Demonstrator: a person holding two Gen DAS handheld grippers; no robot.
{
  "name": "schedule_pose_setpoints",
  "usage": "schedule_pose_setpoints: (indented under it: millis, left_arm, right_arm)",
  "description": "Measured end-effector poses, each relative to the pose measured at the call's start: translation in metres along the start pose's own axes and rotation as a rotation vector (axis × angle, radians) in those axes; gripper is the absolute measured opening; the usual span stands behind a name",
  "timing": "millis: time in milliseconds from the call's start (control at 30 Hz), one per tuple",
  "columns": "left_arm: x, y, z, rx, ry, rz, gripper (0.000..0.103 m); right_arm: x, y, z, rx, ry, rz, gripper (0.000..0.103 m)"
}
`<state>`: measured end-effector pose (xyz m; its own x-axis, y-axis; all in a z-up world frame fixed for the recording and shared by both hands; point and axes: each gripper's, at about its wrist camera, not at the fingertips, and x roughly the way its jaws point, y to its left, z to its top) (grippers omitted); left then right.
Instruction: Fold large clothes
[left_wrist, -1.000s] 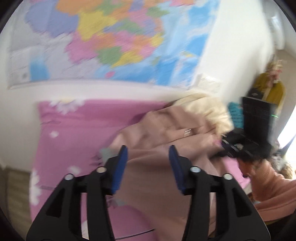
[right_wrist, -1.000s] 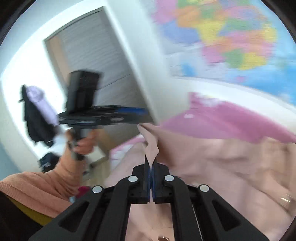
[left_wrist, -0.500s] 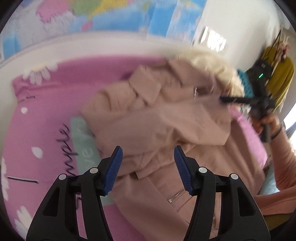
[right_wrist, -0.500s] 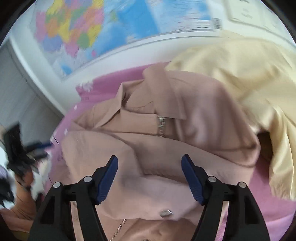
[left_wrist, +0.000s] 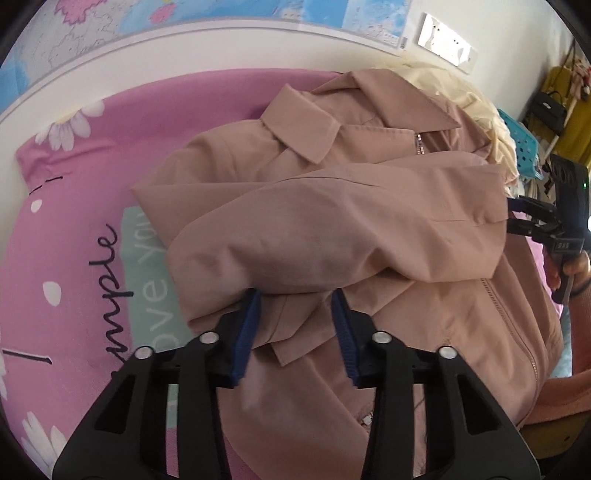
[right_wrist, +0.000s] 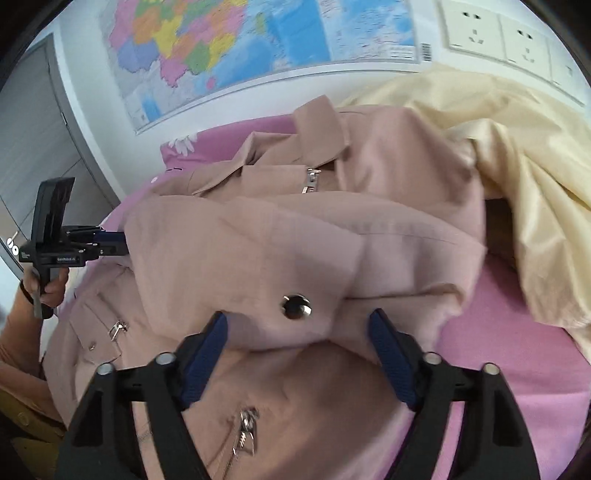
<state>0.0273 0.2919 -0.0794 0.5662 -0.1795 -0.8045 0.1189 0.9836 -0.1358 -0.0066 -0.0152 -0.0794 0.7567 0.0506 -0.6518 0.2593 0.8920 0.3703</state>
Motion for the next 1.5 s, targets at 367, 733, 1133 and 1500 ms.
schedule_pose_setpoints:
  millis: [367, 733, 1133, 1500]
  left_arm:
    - [-0.034, -0.011, -0.004, 0.036, -0.098, -0.053, 0.033]
    - [0.016, -0.038, 0.005, 0.111, 0.006, -0.044, 0.040]
    - [-0.002, -0.025, 0.015, 0.032, -0.073, -0.113, 0.052]
    - [0.027, -0.032, 0.015, 0.029, 0.011, -0.078, 0.053]
  right_arm:
    - [-0.059, -0.012, 0.038, 0.070, -0.108, -0.025, 0.003]
    - [0.002, -0.046, 0.014, 0.122, 0.030, -0.162, 0.007]
    - [-0.019, -0.011, 0.022, 0.021, -0.076, -0.089, 0.034]
    - [0.031, -0.038, 0.025, 0.017, 0.020, -0.202, 0.033]
